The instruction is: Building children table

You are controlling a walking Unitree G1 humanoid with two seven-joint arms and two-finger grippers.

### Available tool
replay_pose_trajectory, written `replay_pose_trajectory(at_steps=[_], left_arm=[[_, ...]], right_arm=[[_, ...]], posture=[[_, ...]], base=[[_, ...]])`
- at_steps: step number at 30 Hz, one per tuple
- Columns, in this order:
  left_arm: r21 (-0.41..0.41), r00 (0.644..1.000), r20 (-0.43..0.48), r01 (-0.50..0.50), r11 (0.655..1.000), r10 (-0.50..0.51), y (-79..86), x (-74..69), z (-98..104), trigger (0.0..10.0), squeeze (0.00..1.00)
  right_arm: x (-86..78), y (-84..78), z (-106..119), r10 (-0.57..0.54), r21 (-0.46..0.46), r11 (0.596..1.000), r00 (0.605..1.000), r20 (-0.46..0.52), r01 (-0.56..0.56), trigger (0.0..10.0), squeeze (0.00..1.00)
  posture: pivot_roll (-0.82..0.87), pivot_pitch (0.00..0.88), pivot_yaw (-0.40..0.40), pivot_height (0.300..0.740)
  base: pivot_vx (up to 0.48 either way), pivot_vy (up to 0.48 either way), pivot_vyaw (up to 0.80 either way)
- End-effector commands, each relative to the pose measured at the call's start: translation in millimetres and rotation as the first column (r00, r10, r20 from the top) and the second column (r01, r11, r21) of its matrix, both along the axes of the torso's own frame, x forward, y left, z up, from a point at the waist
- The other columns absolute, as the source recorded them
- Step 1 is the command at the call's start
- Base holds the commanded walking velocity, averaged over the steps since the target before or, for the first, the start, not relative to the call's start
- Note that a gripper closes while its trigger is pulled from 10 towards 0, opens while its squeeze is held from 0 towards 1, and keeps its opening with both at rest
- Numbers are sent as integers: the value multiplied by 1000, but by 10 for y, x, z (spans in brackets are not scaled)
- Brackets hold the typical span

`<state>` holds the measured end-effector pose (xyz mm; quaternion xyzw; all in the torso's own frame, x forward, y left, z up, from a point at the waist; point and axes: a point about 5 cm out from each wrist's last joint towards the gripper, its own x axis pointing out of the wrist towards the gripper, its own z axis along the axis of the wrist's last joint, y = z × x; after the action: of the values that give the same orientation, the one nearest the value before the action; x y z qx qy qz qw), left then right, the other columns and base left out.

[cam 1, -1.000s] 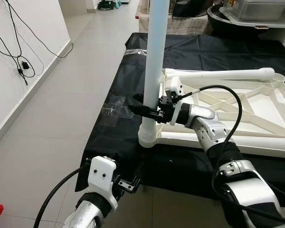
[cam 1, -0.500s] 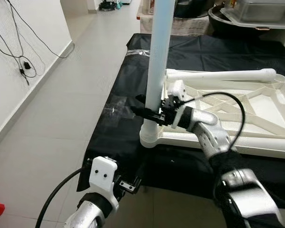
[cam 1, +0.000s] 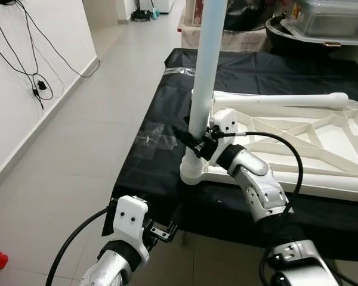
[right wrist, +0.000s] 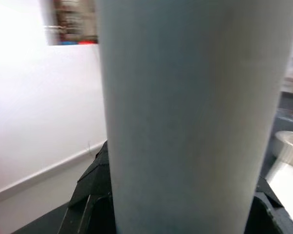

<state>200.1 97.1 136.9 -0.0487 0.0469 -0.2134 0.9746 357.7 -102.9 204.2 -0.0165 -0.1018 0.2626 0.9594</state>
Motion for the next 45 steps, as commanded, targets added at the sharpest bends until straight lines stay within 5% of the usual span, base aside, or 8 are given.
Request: replay_pose_trajectory(at_steps=[1, 17, 26, 27, 33, 34, 44, 45], left_arm=[[9, 1000, -21, -2, 1000, 2, 19, 1, -59, 10000, 0], [15, 1000, -19, 11, 1000, -11, 18, 17, -62, 10000, 0], [18, 1000, -21, 14, 1000, -13, 18, 18, -66, 10000, 0], [19, 1000, -21, 16, 1000, -15, 15, 19, -69, 10000, 0], [19, 1000, -22, 20, 1000, -20, 7, 24, -74, 10000, 0], [19, 1000, -23, 20, 1000, -20, 6, 25, -76, 10000, 0], [19, 1000, -23, 23, 1000, -22, 5, 37, -82, 10000, 0], [21, 999, -6, 36, 999, -36, -6, 33, -64, 10000, 0]], right_arm=[[24, -391, -278, -364, -40, 931, 925, -110, 362, 0, 0], [-204, -288, -91, -884, 124, 270, 297, -361, 955, 0, 0], [-238, -170, -16, -881, 146, 256, 293, -371, 955, 0, 0], [-234, -164, -3, -879, 150, 278, 314, -359, 949, 10000, 0], [-206, -117, -3, -863, 109, 378, 393, -319, 919, 10000, 0], [-202, -104, -17, -855, 99, 399, 409, -318, 912, 10000, 1000], [-207, -117, -26, -851, 86, 442, 448, -274, 893, 10000, 1000], [-212, -147, -22, -846, 97, 461, 470, -250, 882, 10000, 0]], posture=[[111, 130, -13, 740], [125, 130, -13, 740], [122, 136, -10, 740], [118, 136, -8, 740], [117, 135, -7, 740], [119, 134, -7, 740], [113, 133, -4, 740], [112, 133, -4, 740]], base=[[0, 0, 0], [0, 0, 0], [0, 0, 0], [0, 0, 0], [0, 0, 0], [0, 0, 0], [0, 0, 0], [0, 0, 0]])
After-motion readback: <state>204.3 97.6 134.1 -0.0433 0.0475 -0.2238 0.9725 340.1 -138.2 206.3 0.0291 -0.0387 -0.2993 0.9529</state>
